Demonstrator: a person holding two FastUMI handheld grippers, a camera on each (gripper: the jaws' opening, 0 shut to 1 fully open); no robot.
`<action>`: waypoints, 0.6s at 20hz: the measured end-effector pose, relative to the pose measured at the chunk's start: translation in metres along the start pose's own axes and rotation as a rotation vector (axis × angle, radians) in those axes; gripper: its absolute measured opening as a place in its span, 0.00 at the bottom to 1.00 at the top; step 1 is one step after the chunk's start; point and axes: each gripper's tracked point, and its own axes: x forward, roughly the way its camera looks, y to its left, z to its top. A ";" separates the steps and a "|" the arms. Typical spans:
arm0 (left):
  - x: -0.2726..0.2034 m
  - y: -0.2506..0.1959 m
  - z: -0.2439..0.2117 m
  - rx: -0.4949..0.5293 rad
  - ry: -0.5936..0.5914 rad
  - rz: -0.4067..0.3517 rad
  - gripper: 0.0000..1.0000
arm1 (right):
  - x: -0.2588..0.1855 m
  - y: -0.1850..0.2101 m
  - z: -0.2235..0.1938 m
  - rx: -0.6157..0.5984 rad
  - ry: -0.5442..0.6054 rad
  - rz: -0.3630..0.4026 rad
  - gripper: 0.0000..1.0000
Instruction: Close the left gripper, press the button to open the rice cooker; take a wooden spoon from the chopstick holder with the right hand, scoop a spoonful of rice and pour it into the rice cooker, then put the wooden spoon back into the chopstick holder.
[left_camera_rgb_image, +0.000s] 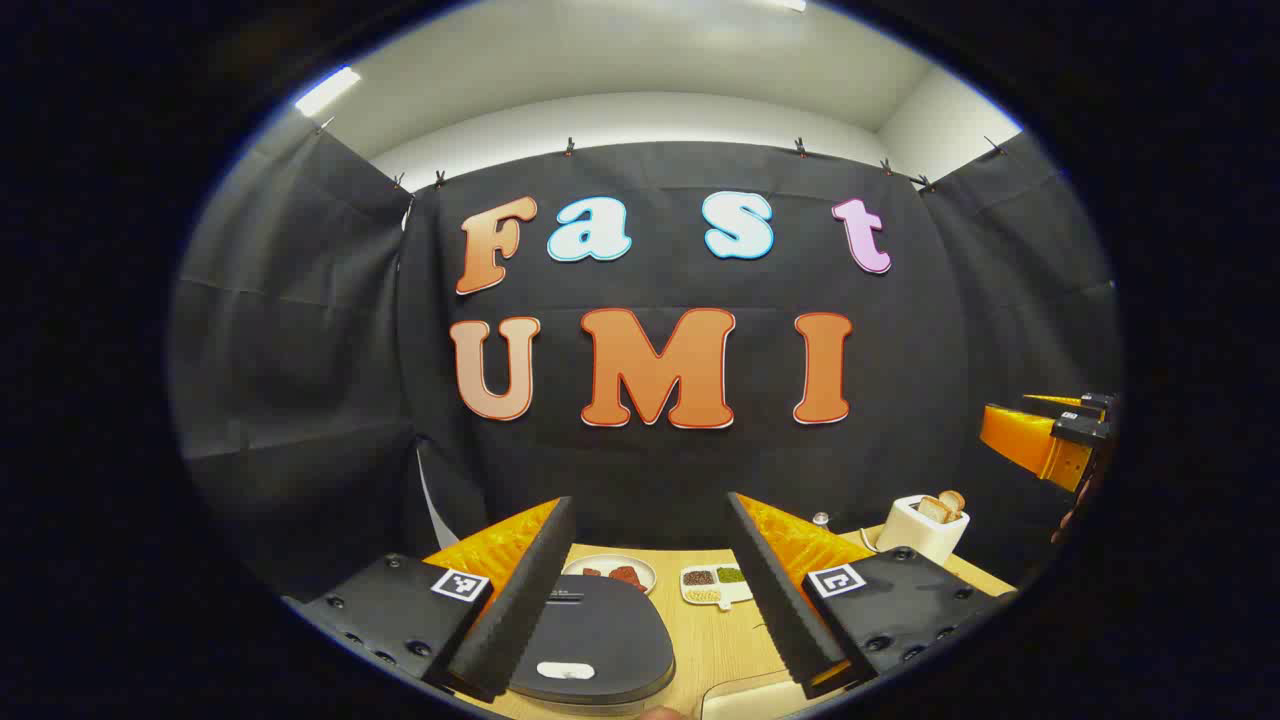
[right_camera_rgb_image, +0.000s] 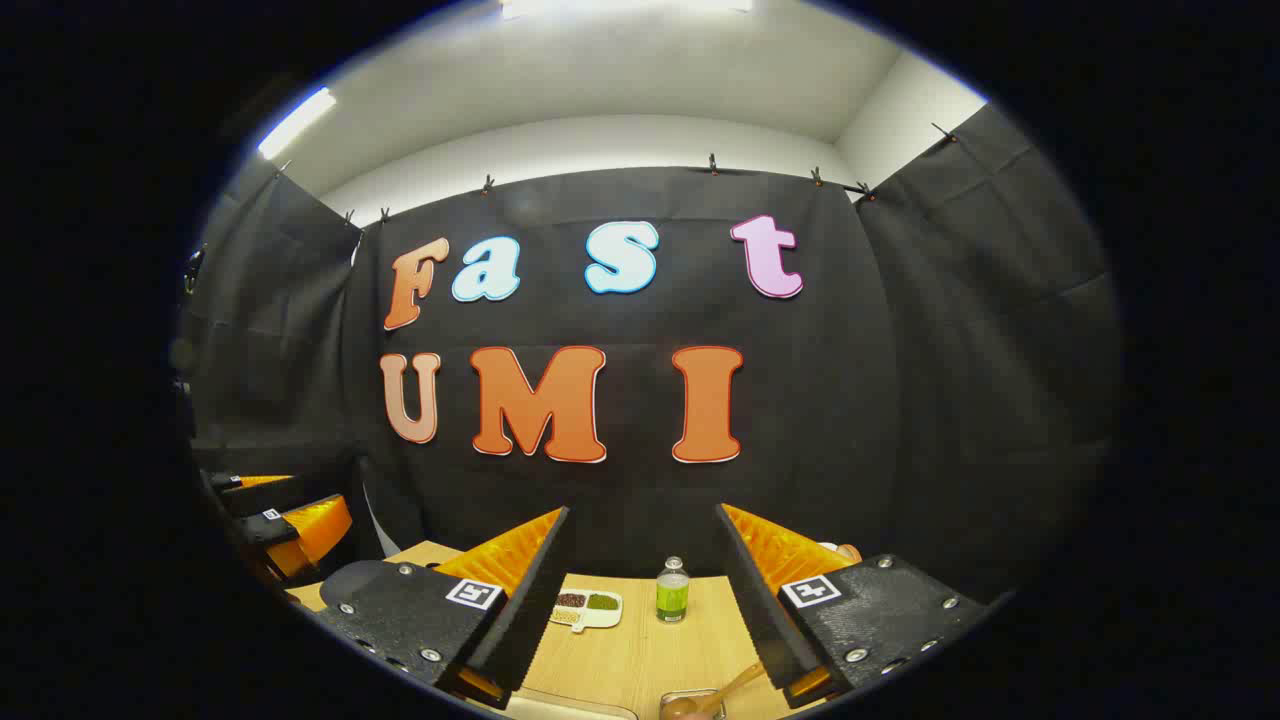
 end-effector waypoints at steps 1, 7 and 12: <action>0.003 0.000 0.003 0.010 -0.005 0.007 0.94 | 0.000 -0.004 -0.001 -0.002 0.002 -0.005 0.86; 0.005 -0.025 0.011 0.045 -0.024 -0.028 0.94 | 0.000 -0.022 -0.007 0.017 0.014 -0.034 0.86; 0.008 -0.029 0.017 0.074 -0.039 -0.042 0.96 | 0.000 -0.034 -0.005 0.009 0.003 -0.064 0.86</action>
